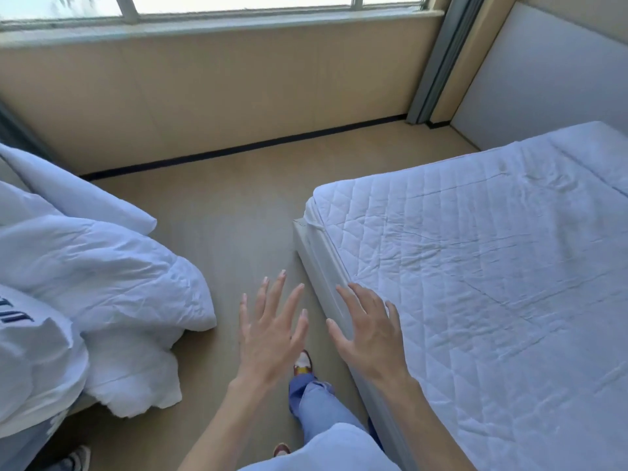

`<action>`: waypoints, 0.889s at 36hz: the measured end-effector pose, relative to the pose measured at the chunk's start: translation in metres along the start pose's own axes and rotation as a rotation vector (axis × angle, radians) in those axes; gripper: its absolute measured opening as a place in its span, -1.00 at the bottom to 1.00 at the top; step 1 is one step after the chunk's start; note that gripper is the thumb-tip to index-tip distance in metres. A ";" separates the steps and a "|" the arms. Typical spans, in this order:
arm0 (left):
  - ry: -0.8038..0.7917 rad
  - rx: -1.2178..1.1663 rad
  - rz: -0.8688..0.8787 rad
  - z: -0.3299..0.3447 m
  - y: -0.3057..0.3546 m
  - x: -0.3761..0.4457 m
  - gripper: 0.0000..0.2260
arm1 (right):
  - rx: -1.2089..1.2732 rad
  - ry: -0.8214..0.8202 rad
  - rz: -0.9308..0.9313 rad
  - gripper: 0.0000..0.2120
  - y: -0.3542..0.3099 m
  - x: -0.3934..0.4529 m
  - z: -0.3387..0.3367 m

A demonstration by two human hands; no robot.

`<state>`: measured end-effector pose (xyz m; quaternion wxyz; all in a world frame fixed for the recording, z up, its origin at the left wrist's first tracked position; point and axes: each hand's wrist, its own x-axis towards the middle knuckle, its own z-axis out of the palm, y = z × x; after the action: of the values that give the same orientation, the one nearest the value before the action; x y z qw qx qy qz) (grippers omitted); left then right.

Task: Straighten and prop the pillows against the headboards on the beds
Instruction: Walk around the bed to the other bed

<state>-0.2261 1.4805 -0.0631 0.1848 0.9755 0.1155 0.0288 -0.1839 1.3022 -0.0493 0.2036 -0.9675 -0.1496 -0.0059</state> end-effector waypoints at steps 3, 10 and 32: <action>0.000 -0.014 0.017 -0.003 -0.011 0.046 -0.52 | 0.008 0.013 0.008 -0.45 -0.005 0.044 0.011; -0.006 0.012 0.031 -0.007 -0.041 0.174 -0.54 | 0.017 0.046 0.027 -0.45 -0.015 0.173 0.035; 0.031 0.045 0.137 -0.037 -0.057 0.526 -0.56 | 0.021 0.093 0.066 -0.44 -0.026 0.521 0.043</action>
<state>0.2696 1.6691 -0.0423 0.1587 0.9845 0.0518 0.0540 0.3042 1.4917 -0.0406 0.2203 -0.9685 -0.1080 -0.0424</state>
